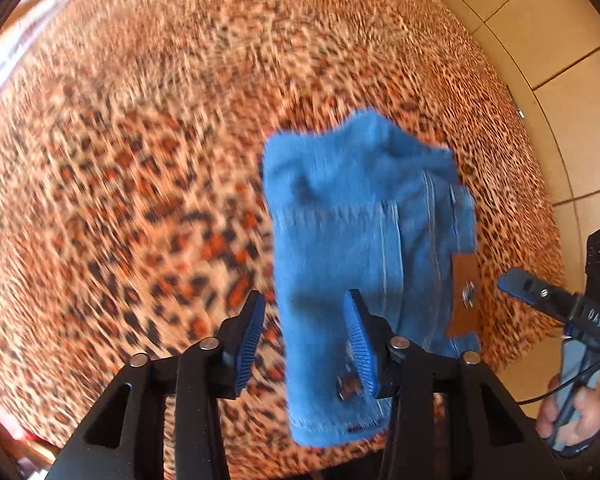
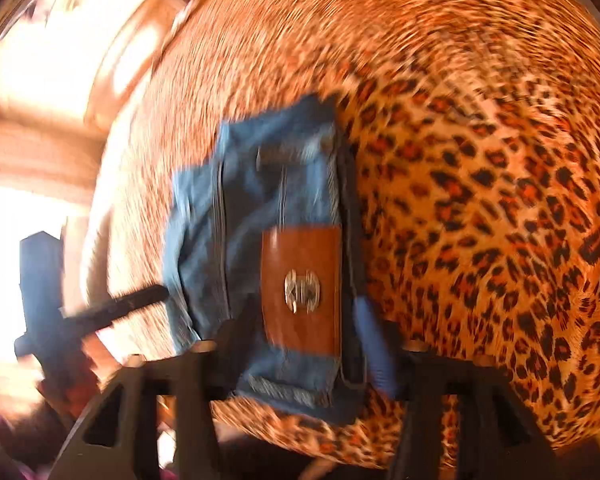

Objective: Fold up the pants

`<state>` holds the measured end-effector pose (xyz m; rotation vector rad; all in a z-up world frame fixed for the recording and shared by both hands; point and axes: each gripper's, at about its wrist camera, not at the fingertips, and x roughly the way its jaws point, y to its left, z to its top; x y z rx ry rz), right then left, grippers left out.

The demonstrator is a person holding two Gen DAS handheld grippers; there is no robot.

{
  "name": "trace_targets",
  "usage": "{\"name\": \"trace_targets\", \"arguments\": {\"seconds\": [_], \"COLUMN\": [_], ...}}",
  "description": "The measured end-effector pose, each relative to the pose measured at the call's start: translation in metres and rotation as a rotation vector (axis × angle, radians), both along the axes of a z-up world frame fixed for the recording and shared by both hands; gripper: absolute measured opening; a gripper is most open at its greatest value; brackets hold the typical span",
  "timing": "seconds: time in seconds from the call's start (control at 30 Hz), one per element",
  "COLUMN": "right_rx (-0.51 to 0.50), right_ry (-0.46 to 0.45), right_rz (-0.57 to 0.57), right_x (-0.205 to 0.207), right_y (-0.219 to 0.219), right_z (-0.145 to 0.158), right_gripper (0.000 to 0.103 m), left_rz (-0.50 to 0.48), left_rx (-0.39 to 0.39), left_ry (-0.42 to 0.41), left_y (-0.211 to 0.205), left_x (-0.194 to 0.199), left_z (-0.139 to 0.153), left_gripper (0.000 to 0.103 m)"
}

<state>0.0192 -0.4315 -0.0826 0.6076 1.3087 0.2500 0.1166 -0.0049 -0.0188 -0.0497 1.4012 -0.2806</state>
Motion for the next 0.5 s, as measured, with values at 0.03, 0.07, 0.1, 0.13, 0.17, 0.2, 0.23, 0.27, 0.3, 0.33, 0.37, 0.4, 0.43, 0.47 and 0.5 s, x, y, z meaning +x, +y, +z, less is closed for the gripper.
{"name": "trace_targets", "arguments": {"seconds": [0.03, 0.07, 0.1, 0.13, 0.17, 0.2, 0.23, 0.27, 0.3, 0.33, 0.37, 0.4, 0.43, 0.47, 0.5], "right_rx": [0.015, 0.017, 0.02, 0.022, 0.016, 0.015, 0.017, 0.017, 0.018, 0.019, 0.023, 0.025, 0.025, 0.021, 0.02], "right_ry": [0.002, 0.011, 0.028, 0.041, 0.051, 0.057, 0.058, 0.059, 0.064, 0.071, 0.076, 0.076, 0.073, 0.07, 0.063], "right_rz": [-0.021, -0.031, -0.034, -0.033, -0.033, -0.029, -0.029, -0.031, -0.032, -0.035, -0.038, -0.04, -0.041, -0.042, -0.049], "right_x": [0.007, 0.013, 0.019, 0.025, 0.028, 0.033, 0.035, 0.038, 0.04, 0.043, 0.055, 0.056, 0.049, 0.046, 0.047], "right_y": [-0.005, -0.007, -0.008, -0.007, -0.004, -0.002, 0.005, 0.011, 0.013, 0.015, 0.02, 0.02, 0.025, 0.027, 0.026], "right_z": [-0.003, -0.007, -0.013, -0.018, -0.025, -0.03, -0.035, -0.04, -0.043, -0.045, -0.057, -0.058, -0.06, -0.058, -0.057], "right_gripper": [0.076, 0.076, 0.076, 0.076, 0.076, 0.076, 0.076, 0.076, 0.076, 0.076, 0.076, 0.076, 0.076, 0.076, 0.076], "left_rz": [0.002, 0.005, 0.009, 0.013, 0.016, 0.02, 0.026, 0.029, 0.029, 0.03, 0.031, 0.03, 0.032, 0.034, 0.039], "left_rx": [0.015, 0.034, 0.046, 0.057, 0.062, 0.061, 0.062, 0.062, 0.061, 0.063, 0.063, 0.063, 0.068, 0.072, 0.073], "left_ry": [-0.017, -0.03, -0.036, -0.034, -0.031, -0.03, -0.028, -0.027, -0.024, -0.019, -0.012, -0.007, -0.004, -0.003, 0.003], "left_y": [0.0, 0.003, 0.002, 0.003, -0.002, -0.01, -0.009, -0.009, -0.008, -0.007, -0.009, -0.014, -0.017, -0.018, -0.017], "left_x": [0.004, 0.005, 0.003, 0.007, 0.01, 0.014, 0.015, 0.015, 0.015, 0.017, 0.02, 0.026, 0.026, 0.03, 0.033], "left_z": [0.003, 0.006, 0.009, 0.008, 0.005, -0.002, -0.002, 0.0, -0.001, -0.007, -0.011, -0.019, -0.022, -0.028, -0.031], "left_gripper": [0.05, 0.05, 0.05, 0.05, 0.05, 0.05, 0.05, 0.05, 0.05, 0.05, 0.05, 0.05, 0.05, 0.05, 0.05]}}
